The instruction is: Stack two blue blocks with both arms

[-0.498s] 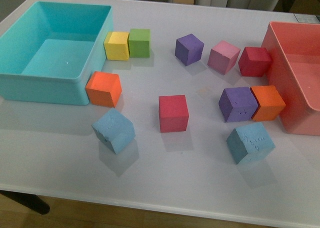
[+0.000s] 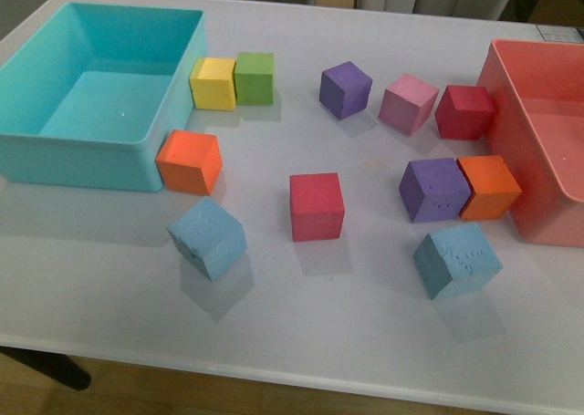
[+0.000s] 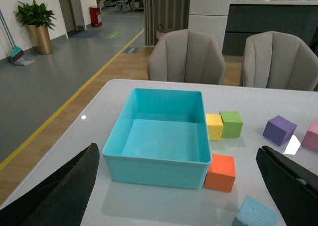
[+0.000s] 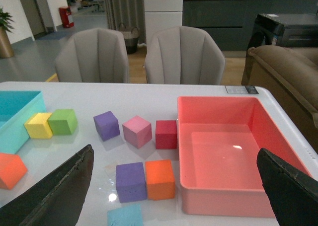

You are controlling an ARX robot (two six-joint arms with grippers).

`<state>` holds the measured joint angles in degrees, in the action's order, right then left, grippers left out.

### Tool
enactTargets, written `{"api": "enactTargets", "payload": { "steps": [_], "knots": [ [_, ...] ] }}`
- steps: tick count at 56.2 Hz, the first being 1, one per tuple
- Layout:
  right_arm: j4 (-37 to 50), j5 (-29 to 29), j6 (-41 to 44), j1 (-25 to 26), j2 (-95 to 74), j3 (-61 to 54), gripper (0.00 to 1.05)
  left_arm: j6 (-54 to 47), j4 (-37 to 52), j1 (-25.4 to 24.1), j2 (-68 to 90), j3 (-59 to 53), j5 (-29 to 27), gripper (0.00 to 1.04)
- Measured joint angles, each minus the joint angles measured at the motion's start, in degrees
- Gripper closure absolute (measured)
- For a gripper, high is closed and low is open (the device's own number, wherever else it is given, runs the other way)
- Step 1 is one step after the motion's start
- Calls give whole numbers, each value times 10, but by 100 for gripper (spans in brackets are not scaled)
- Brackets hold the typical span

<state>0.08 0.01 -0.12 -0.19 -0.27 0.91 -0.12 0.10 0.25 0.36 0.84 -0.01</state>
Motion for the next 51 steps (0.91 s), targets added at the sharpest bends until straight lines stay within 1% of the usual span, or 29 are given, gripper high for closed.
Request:
{"api": "enactTargets", "payload": {
  "steps": [22,23,25,26,28,29,31,34,39,42,48,51],
  "knots": [
    [0,0,0,0,0,0,9,0,0,0,0,0,0,9],
    [-10,-12,3,3,-7,3,9,0,0,0,0,0,0,9],
    [-93,-79,26,26,-49,36,9,0,0,0,0,0,0,9],
    [-115,-92,33,33,-66,46,9,0,0,0,0,0,0,9],
    [-189,-143,63,57,-141,87,9,0,0,0,0,0,0,9],
    [-213,-158,75,67,-178,103,9,0,0,0,0,0,1,9],
    [-222,-165,90,73,-229,117,9,0,0,0,0,0,0,9],
    [-199,-165,109,77,-298,128,9,0,0,0,0,0,0,9],
    [-115,-157,132,68,-410,141,9,0,0,0,0,0,0,9],
    [-61,-145,136,57,-473,148,9,0,0,0,0,0,0,9],
    [59,-105,147,23,-629,172,9,0,0,0,0,0,0,9],
    [101,-89,149,6,-699,188,9,0,0,0,0,0,0,9]
  ]
}}
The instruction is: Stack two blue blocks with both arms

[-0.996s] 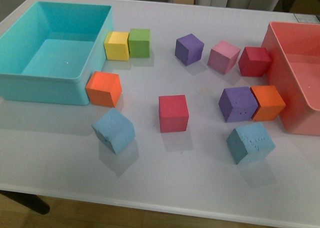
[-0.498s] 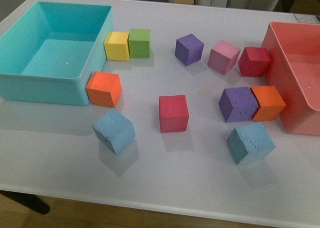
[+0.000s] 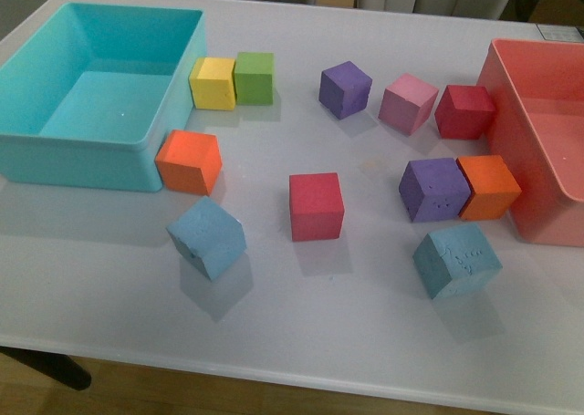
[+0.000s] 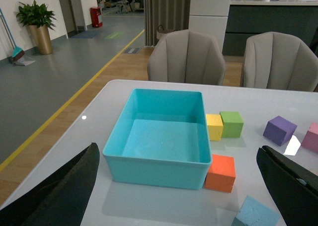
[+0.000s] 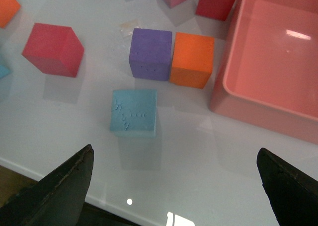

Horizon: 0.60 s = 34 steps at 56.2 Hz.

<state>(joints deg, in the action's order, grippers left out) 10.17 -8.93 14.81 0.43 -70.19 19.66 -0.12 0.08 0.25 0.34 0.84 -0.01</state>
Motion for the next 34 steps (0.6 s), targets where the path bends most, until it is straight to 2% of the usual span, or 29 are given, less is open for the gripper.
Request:
{"api": "enactTargets", "payload": {
  "steps": [14,34],
  "knots": [
    [85,34,-5,-67,-269,92,9,0,0,0,0,0,0,9],
    [94,42,-33,-89,-421,166,9,0,0,0,0,0,0,9]
  ]
}}
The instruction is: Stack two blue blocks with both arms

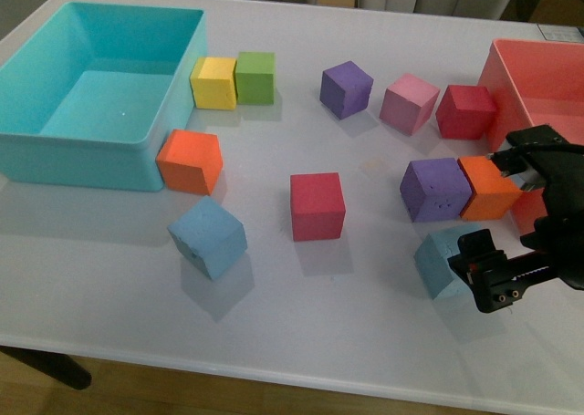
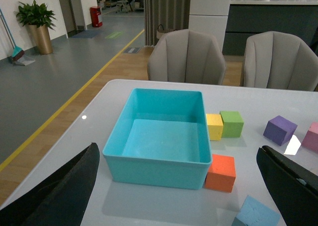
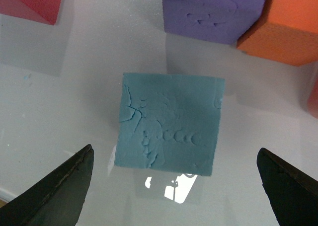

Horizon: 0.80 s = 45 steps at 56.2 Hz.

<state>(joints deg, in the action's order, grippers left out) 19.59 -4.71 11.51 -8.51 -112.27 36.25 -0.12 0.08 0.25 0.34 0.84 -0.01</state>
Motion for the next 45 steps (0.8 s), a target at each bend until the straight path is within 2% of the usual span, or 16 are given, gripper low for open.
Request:
{"api": "enactTargets", "payload": {
  "steps": [29,41,45],
  "knots": [
    [4,38,-34,-31,-116,63,10,0,0,0,0,0,0,9],
    [5,30,-38,-30,-111,59,41,0,0,0,0,0,0,9],
    [5,17,-39,-28,-99,50,48,0,0,0,0,0,0,9]
  ]
}}
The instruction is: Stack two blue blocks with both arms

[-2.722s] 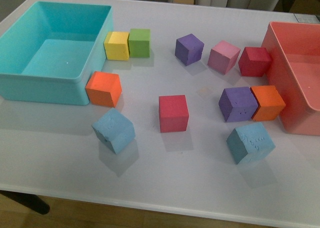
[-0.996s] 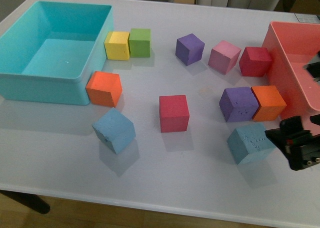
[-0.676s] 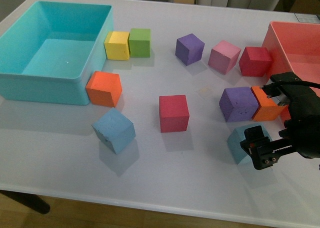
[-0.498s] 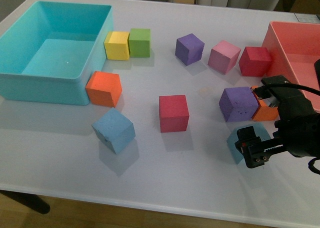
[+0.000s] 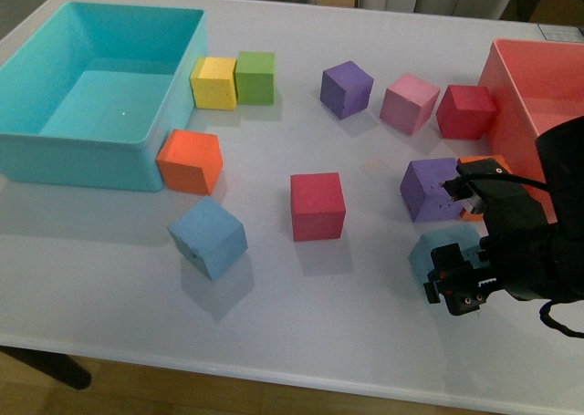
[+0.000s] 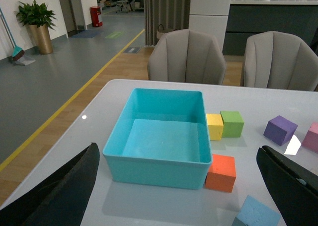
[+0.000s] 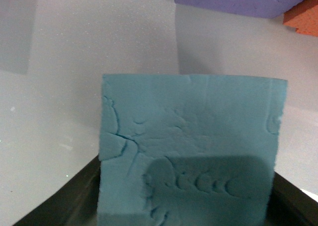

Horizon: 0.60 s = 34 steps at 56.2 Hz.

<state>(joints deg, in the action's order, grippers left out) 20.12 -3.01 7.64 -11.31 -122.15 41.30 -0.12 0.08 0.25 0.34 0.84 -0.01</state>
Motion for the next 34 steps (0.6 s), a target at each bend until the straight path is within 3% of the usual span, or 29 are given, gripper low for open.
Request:
{"api": "enactTargets", "payload": {
  "steps": [17,34],
  "knots": [
    [-49,-57,-9,17,118,-11,58,0,0,0,0,0,0,9],
    [-107,-27,-38,-37,94,145,60,0,0,0,0,0,0,9]
  ]
}}
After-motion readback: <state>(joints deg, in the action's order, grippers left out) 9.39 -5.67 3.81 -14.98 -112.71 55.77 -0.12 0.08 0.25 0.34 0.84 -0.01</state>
